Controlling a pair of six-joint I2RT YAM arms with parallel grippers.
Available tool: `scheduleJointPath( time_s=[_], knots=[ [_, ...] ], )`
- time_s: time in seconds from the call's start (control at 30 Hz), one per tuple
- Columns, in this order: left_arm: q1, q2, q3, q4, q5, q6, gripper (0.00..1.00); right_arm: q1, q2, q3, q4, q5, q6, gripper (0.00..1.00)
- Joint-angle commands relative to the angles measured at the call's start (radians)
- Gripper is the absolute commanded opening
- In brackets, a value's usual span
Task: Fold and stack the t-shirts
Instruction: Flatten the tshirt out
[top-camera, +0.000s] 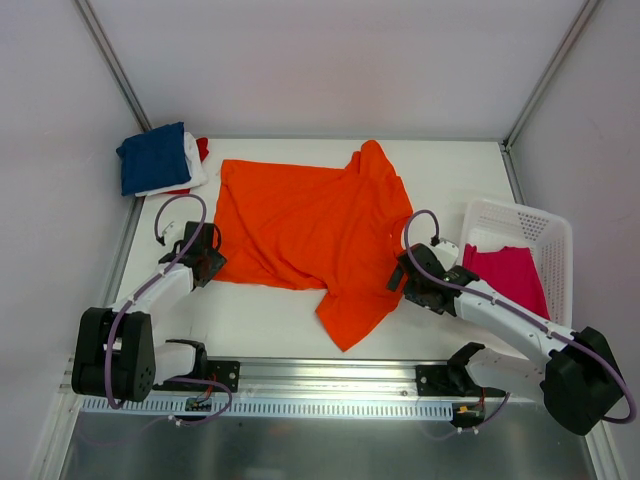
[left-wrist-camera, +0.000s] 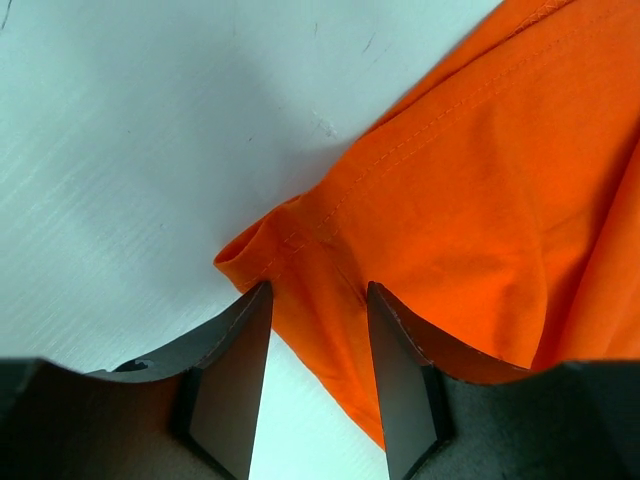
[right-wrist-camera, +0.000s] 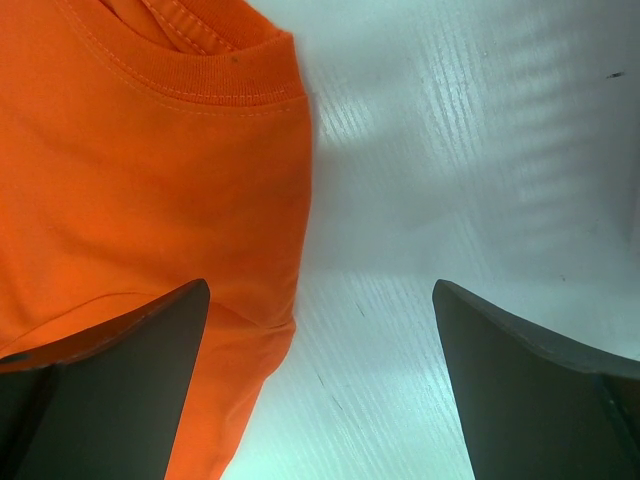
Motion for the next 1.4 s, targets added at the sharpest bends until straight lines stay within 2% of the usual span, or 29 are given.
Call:
scheduleJointPath(
  time_s=[0.0,0.17,0.27,0.3,0.37,0.4,0.47,0.5,0.57,0.8,0.97,1.37],
  knots=[
    [-0.009,0.013,0.03,0.01,-0.049,0.018,0.43,0.007,-0.008,0.0,-0.018,0.03,-0.008,0.99],
    [-0.007,0.01,0.024,0.01,-0.055,0.031,0.4,0.008,0.004,-0.003,-0.013,0.03,-0.007,0.99],
    [-0.007,-0.005,0.009,0.01,-0.058,0.028,0.33,0.01,0.007,-0.01,0.006,0.028,-0.007,0.99],
    [-0.007,-0.005,0.007,0.01,-0.059,0.028,0.31,0.008,0.007,-0.015,0.014,0.021,-0.008,0.93],
    [-0.007,-0.004,0.003,0.008,-0.059,0.03,0.26,0.01,0.012,-0.024,0.036,0.012,-0.013,0.87],
    [-0.006,-0.001,0.0,0.01,-0.058,0.028,0.23,0.01,0.015,-0.027,0.043,0.002,-0.014,0.77],
    [-0.007,0.01,-0.003,0.008,-0.055,0.03,0.12,0.01,0.018,-0.03,0.051,-0.005,-0.017,0.63],
    [-0.007,0.012,-0.005,0.01,-0.053,0.03,0.08,0.01,0.018,-0.033,0.053,-0.007,-0.017,0.5],
    [-0.006,0.013,-0.005,0.008,-0.05,0.03,0.01,0.01,0.019,-0.032,0.048,-0.005,-0.017,0.41],
    [-0.001,-0.002,-0.005,-0.005,-0.033,0.045,0.0,0.01,-0.002,-0.04,0.034,0.004,-0.013,0.39],
    [0.0,-0.057,-0.022,-0.074,-0.027,0.042,0.0,0.01,-0.021,-0.043,0.03,0.007,-0.011,0.39],
    [0.0,-0.375,-0.079,-0.297,0.017,-0.057,0.0,0.01,-0.036,-0.047,0.066,-0.016,-0.047,0.39]
  ],
)
